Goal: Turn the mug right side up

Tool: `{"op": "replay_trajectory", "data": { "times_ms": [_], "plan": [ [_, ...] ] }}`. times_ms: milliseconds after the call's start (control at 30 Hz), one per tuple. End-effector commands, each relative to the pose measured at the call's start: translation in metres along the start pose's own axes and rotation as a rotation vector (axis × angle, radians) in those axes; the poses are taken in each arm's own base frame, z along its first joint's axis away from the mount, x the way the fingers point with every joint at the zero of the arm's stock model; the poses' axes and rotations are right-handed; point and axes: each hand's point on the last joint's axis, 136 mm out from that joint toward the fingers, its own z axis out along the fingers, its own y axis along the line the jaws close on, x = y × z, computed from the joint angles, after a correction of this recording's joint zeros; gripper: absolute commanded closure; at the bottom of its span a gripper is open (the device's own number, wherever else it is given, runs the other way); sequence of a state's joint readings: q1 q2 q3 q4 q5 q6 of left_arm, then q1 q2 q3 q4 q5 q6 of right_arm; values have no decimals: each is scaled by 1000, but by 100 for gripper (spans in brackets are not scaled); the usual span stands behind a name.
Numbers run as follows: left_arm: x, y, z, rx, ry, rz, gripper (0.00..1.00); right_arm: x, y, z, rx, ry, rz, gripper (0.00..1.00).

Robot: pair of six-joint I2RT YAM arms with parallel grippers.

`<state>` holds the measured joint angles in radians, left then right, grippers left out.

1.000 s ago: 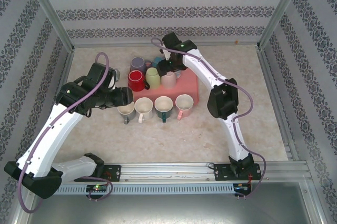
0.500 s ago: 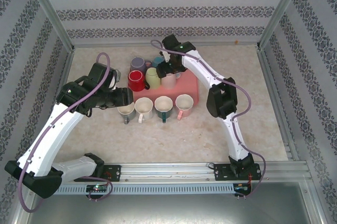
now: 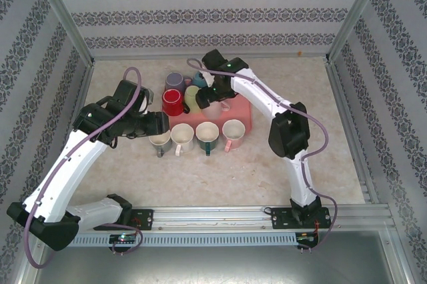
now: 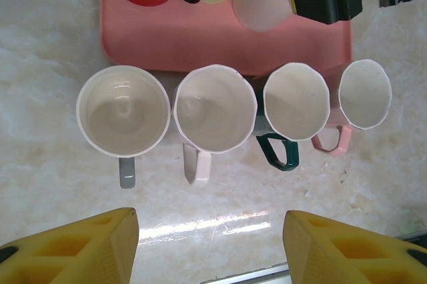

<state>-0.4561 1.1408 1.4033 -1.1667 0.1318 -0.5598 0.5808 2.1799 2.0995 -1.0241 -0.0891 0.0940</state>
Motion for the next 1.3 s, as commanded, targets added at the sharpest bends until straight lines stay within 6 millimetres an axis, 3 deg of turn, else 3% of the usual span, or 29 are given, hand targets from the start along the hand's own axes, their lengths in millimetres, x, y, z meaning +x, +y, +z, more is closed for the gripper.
{"op": "replay_trajectory", "data": {
  "times_ms": [0,100,267,733,833,1000,1267],
  "plan": [
    [3,1,1,8,7,10,40,-11,-21,-15,128,-37,-58,12],
    [5,2,2,4,16,12,40,-16,-31,-1,175,-24,-74,5],
    [9,5,3,-4,27,17,40,-14,-30,30,154,22,-78,3],
    [15,8,7,-18,41,33,40,0,-36,77,133,104,-51,14],
    [15,9,6,-21,40,36,40,-3,-37,72,142,90,-46,20],
    [15,9,6,-26,39,36,40,-20,-33,48,108,18,0,45],
    [13,11,-7,-22,6,34,40,-40,-20,-6,37,-86,73,48]
  ]
}}
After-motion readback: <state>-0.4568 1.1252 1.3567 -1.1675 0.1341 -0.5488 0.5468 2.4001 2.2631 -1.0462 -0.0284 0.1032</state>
